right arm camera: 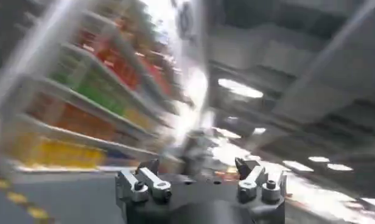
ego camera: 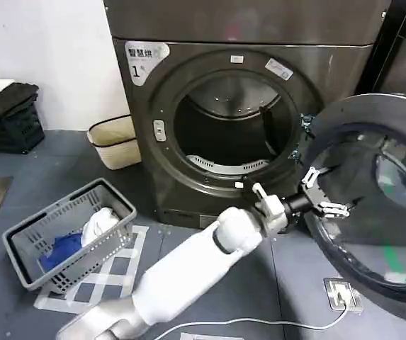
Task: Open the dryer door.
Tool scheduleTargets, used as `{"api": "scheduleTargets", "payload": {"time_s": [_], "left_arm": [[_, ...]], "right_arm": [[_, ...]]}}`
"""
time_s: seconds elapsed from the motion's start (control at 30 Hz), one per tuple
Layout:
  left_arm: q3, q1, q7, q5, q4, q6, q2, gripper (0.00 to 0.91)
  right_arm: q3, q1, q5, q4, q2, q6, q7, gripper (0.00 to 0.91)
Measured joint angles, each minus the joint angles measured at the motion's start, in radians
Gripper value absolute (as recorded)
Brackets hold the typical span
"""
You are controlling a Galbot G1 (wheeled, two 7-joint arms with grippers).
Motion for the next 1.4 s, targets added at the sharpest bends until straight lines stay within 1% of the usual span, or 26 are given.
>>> {"api": "scheduleTargets", "payload": {"time_s": [0.1,0.27,0.43,0.63,0.77,0.87,1.07,1.27,1.4], "left_arm": [[0.001,-0.019,0.001,0.001,0.039,0.000,-0.029,0.907],[-0.002,-0.052,0.001,0.005,0.099,0.003,-0.037,0.907],[-0.015,-0.066,0.000,0.012,0.142,0.010,-0.036,0.907],[-0.017,-0.065,0.000,0.007,0.154,0.012,-0.036,0.907],[-0.018,-0.062,0.000,0.004,0.147,0.017,-0.036,0.907],[-0.018,-0.049,0.002,-0.003,0.130,0.035,-0.036,0.907],[-0.019,-0.010,0.003,-0.030,0.050,0.102,-0.036,0.907],[-0.033,0.049,0.003,-0.080,-0.114,0.139,-0.029,0.907],[-0.045,0.083,-0.005,-0.098,-0.228,0.186,0.086,0.907]], "right_arm": [[0.037,-0.001,-0.033,-0.009,0.031,0.024,0.031,0.907],[0.074,-0.014,-0.044,-0.029,0.051,0.053,0.073,0.907],[0.081,-0.020,-0.062,-0.028,0.069,0.053,0.108,0.907],[0.095,-0.030,-0.069,-0.041,0.073,0.047,0.146,0.907],[0.101,-0.033,-0.101,-0.054,0.070,0.023,0.171,0.907],[0.101,-0.033,-0.114,-0.062,0.064,0.013,0.181,0.907],[0.096,-0.038,-0.105,-0.079,0.048,0.004,0.184,0.907],[0.082,-0.048,-0.075,-0.096,0.023,-0.013,0.179,0.907],[0.065,-0.037,-0.077,-0.103,0.000,-0.030,0.163,0.907]]}}
